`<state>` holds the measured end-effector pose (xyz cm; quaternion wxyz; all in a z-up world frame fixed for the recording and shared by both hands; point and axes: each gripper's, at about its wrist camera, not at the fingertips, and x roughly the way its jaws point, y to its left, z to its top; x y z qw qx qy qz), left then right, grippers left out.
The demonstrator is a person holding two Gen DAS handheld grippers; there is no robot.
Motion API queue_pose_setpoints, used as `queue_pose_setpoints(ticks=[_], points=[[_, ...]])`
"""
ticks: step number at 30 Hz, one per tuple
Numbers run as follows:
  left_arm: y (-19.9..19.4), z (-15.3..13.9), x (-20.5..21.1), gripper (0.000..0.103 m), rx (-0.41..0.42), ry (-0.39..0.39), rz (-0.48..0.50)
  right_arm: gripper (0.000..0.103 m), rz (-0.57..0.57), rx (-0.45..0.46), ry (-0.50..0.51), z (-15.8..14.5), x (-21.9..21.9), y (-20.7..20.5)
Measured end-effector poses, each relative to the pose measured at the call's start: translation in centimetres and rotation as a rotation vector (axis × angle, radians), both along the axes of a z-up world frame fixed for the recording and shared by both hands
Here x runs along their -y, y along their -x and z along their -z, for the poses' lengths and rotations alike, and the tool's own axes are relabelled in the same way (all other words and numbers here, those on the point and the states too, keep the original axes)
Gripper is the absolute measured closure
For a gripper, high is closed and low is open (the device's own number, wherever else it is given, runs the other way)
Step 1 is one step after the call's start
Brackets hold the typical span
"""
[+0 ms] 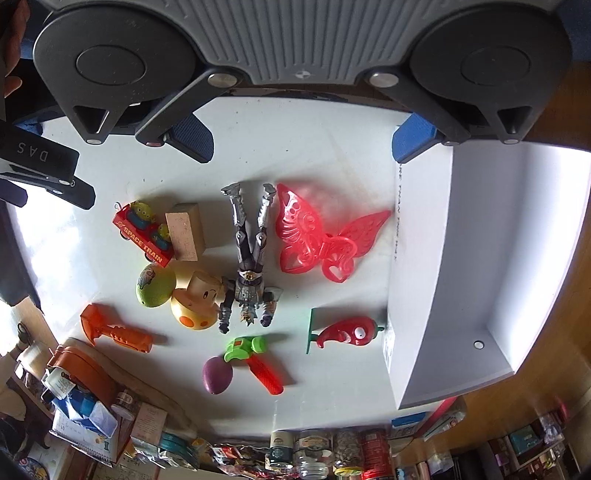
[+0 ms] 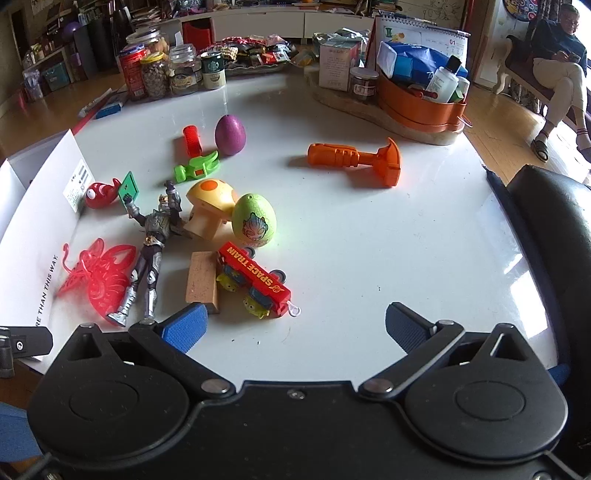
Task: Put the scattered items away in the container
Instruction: 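Lower the left tool onto the pink butterfly while the right tool approaches the Space Train car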
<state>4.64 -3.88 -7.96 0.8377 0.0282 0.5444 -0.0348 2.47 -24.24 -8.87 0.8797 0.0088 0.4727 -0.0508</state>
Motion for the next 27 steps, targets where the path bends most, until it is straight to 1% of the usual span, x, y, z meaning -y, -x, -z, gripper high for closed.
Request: queue_pose_setpoints(ticks=[3,5,7,10,12,14,18,20,22,24,25,27], points=[[-0.7,1.4,0.6,0.001,-0.005,0.031,0.026,0.003,-0.032,-0.01,0.014,0.9,0.2,-0.9],[-1.3,2.3,0.6,0.001,-0.005,0.053,0.035,0.003,-0.073,-0.006,0.018,1.5,0.0,-1.6],[-1.5,3.1,0.3,0.001,0.014,0.073,0.029,0.003,-0.118,-0.002,0.015,2.0,-0.2,-2.3],[-1.8,4.3,-0.6,0.002,0.045,0.125,0.017,0.003,-0.179,-0.012,0.014,3.0,-0.4,-3.3],[-2.1,5.2,-1.0,0.002,0.054,0.133,0.004,0.004,-0.216,-0.022,0.025,3.6,-0.7,-3.9],[-2.3,6.1,-1.0,0.001,0.068,0.102,0.015,0.004,-0.256,-0.026,0.044,4.2,-0.9,-4.5],[-2.4,7.5,-0.1,0.008,0.101,0.009,0.091,0.004,-0.327,-0.04,0.094,5.2,-1.5,-5.5],[-2.4,8.2,0.2,0.008,0.109,-0.01,0.118,0.004,-0.355,-0.049,0.106,5.8,-1.7,-5.9],[-2.5,8.7,0.4,0.008,0.114,-0.015,0.121,0.005,-0.372,-0.06,0.106,6.5,-1.9,-6.3],[-2.9,8.8,0.2,0.008,0.122,-0.017,0.121,0.009,-0.383,-0.071,0.108,7.0,-2.0,-6.6],[-3.1,8.7,0.2,0.008,0.134,-0.026,0.122,0.01,-0.39,-0.067,0.094,7.1,-1.9,-6.6],[-3.9,8.0,0.2,0.008,0.159,-0.067,0.139,0.016,-0.389,-0.062,0.05,7.2,-1.5,-6.9]])
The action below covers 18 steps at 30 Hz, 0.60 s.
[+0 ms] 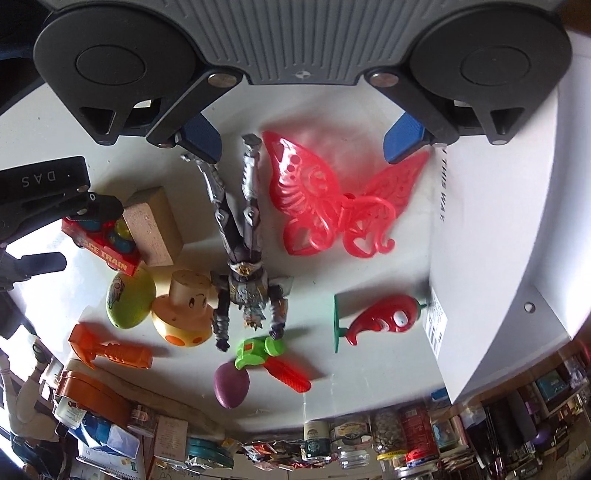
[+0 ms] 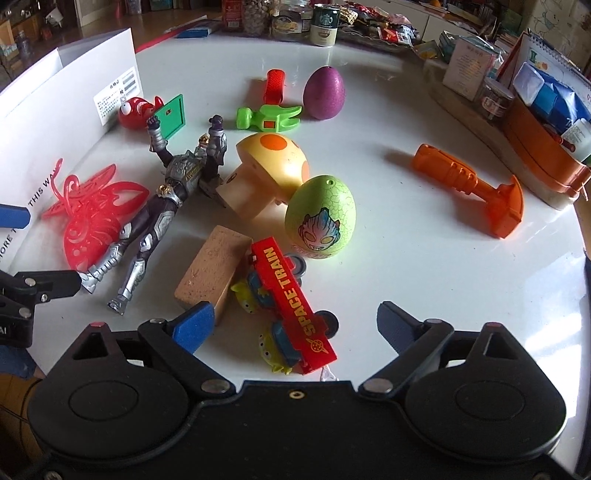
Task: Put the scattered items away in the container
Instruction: 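Lower the left tool onto the pink butterfly while the right tool approaches the Space Train car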
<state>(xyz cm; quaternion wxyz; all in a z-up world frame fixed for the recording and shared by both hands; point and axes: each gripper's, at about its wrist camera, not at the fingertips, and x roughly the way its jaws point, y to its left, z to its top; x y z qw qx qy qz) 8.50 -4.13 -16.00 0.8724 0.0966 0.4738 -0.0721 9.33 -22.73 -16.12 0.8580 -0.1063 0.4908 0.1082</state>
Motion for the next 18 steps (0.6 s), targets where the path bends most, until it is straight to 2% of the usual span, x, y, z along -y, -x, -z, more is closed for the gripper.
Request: queue_pose_setpoints(ticks=[2,3,6,8,11,18], points=[[-0.9,-0.5,0.0,0.008,0.015,-0.027,0.012,0.025,0.014,-0.021,-0.041,0.1,0.4,-0.5],[-1.4,-0.7,-0.2,0.008,0.015,-0.023,0.013,0.035,0.019,-0.033,-0.043,0.3,0.5,-0.7],[-3.3,-0.6,-1.0,0.007,-0.036,0.03,0.017,0.046,0.023,-0.076,-0.047,1.1,0.8,-1.1],[-4.3,-0.2,-1.2,0.007,-0.066,0.038,0.03,0.049,0.029,-0.089,-0.061,1.3,1.0,-1.1],[-4.8,0.4,-1.1,0.007,-0.07,0.021,0.051,0.056,0.042,-0.094,-0.088,1.4,1.4,-1.0],[-5.4,1.5,-1.5,0.009,-0.098,0.028,0.065,0.057,0.059,-0.082,-0.1,1.1,1.8,-1.4]])
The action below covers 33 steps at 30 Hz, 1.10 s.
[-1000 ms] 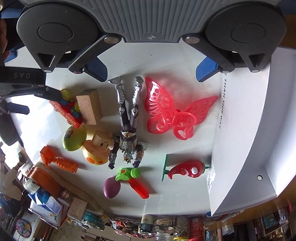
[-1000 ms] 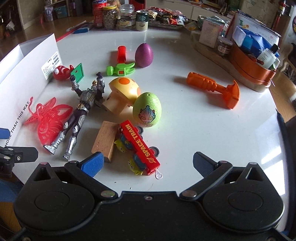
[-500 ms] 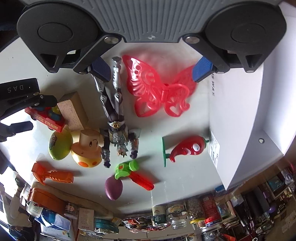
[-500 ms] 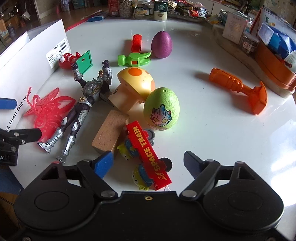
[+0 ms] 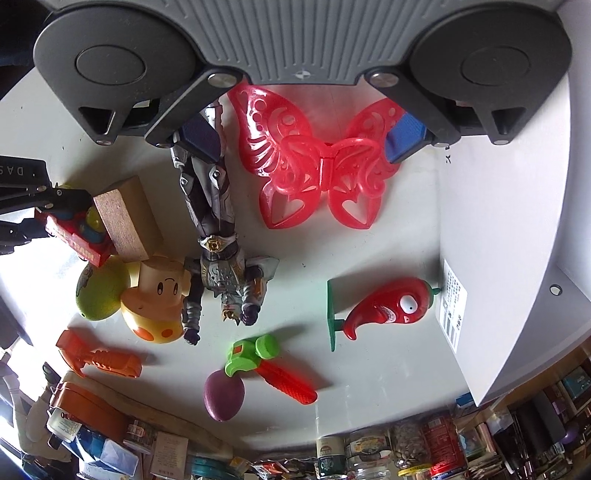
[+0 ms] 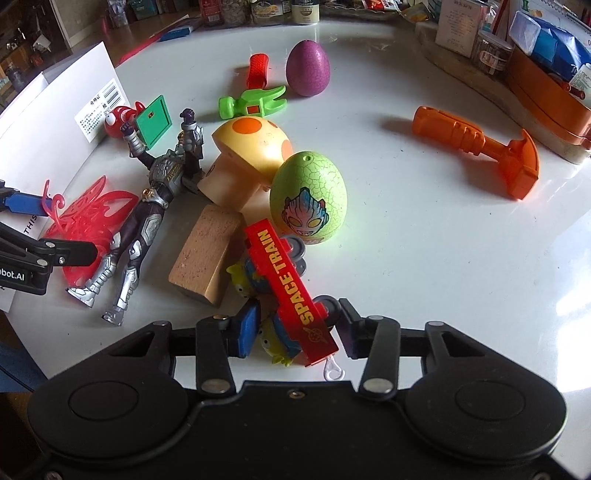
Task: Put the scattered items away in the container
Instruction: 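Lower the left tool onto the pink butterfly while the right tool approaches the Space Train car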
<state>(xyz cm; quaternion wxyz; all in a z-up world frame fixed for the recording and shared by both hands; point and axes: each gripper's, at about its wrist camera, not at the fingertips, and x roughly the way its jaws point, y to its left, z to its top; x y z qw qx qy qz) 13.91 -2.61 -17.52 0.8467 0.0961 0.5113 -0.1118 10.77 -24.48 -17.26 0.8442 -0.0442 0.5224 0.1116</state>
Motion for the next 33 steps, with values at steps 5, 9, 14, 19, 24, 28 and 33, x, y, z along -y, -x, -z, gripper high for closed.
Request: queue_pose_setpoints(ticks=[5,9,14,19,24,28,33], points=[[-0.7,0.4,-0.7,0.017,-0.015,0.02,-0.003,0.057,-0.018,0.009,0.029,-0.1,-0.6,0.1],[-1.3,0.2,-1.0,0.032,-0.005,0.013,-0.006,0.058,-0.018,0.012,0.021,-0.1,-0.7,0.0],[-1.9,-0.4,-2.0,0.049,-0.015,0.06,-0.01,0.059,-0.011,0.013,0.017,-0.2,-0.9,0.1],[-1.2,-0.8,-2.2,0.051,-0.012,0.046,0.003,0.059,0.002,0.006,0.006,-0.3,-0.8,0.2],[-0.5,-1.2,-2.4,0.051,-0.006,0.075,-0.006,0.059,0.026,0.028,-0.006,-0.8,-0.5,0.6],[-0.3,-1.8,-2.2,0.051,0.009,0.078,-0.012,0.059,0.052,0.047,-0.028,-1.3,0.0,0.8],[0.3,-2.9,-1.5,0.051,0.026,0.077,0.001,0.059,0.084,0.054,-0.04,-1.9,0.8,1.0]])
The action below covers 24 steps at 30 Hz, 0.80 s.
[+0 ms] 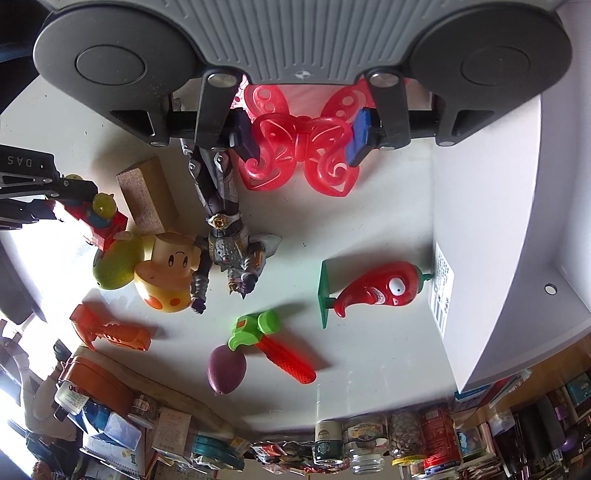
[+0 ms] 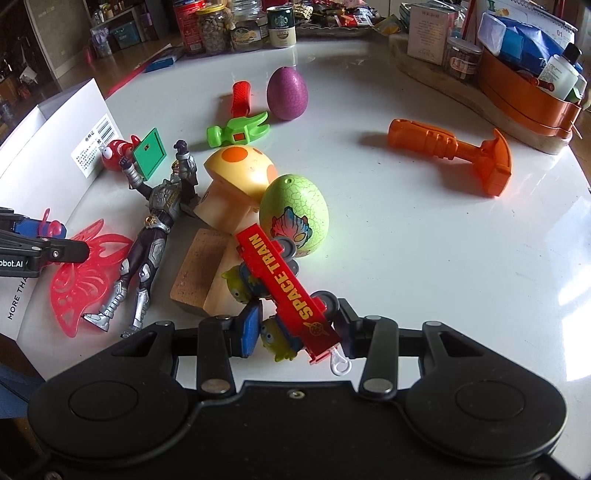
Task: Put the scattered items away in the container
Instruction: 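Lower the left tool onto the pink butterfly while the right tool approaches the Space Train car, then close the left tool on the pink butterfly while the right tool grasps the Space Train car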
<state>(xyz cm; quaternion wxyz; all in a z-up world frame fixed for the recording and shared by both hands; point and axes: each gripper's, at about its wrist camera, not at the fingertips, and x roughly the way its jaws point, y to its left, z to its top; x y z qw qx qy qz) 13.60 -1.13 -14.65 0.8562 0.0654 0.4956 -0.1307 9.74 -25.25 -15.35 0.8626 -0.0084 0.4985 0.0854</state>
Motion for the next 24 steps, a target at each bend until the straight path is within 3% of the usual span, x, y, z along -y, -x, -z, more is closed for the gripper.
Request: queue_pose_setpoints(ticks=[9,17,24], points=[[1.5,-3.1,1.1,0.051,0.037,-0.01,0.011,0.059,0.063,0.018,0.023,-1.9,0.6,1.0],[3.1,-8.1,0.5,0.051,0.096,-0.027,-0.023,0.059,0.099,0.057,0.02,-5.0,0.4,2.3],[4.9,-12.8,-2.0,0.051,0.165,-0.052,-0.066,0.059,0.054,0.09,0.05,-7.8,-1.9,2.9]])
